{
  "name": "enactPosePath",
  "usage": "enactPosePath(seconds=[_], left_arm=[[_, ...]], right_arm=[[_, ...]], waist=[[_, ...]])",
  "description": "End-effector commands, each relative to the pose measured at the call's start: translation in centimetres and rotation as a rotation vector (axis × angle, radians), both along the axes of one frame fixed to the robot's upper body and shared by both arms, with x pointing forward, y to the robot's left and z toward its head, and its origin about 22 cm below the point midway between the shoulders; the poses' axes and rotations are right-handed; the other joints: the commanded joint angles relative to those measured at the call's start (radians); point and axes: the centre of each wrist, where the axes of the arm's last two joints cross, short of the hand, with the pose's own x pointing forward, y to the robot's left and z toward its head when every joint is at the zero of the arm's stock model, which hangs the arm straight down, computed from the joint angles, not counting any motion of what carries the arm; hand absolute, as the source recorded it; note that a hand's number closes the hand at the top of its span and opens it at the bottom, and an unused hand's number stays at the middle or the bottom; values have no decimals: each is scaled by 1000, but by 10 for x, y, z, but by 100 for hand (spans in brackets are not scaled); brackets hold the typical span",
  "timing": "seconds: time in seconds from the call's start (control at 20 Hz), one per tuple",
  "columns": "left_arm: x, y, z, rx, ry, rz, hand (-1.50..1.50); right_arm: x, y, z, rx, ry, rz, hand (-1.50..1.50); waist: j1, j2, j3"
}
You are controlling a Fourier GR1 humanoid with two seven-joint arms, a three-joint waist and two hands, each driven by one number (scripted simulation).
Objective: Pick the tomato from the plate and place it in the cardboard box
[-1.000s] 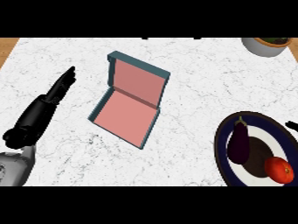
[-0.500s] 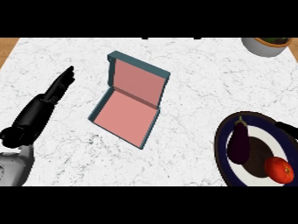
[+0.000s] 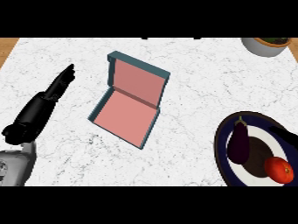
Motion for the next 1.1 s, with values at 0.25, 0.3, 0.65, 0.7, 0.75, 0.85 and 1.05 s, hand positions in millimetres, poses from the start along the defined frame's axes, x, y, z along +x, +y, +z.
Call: enactPosePath(seconds=[0.25, 0.3, 0.65, 0.7, 0.75, 0.85, 1.05], left_arm=[[-11, -16, 11, -8, 3, -3, 0], [-3, 5, -1, -20, 14, -7, 0], [8, -1, 2, -7, 6, 5, 0], [6, 13, -10, -8, 28, 6, 0], [-14, -3, 12, -2, -2, -7, 0], [17, 4, -18, -4, 14, 11, 0], [-6, -7, -7, -16, 17, -3, 0]], right_arm=[[-13, -8, -33, 23, 34, -8, -150], [-4, -7, -46, 4, 32, -1, -150], [-12, 0, -18, 29, -153, 124, 150], [2, 7, -54, 12, -159, 119, 150], [15, 10, -25, 28, -199, 103, 150], [4, 10, -50, 13, -228, 136, 150], [3, -9, -31, 14, -322, 132, 150]], waist=[[2, -1, 0], [3, 1, 0], [-7, -1, 0], [2, 1, 0], [7, -2, 0], [-5, 2, 0], [1, -1, 0]])
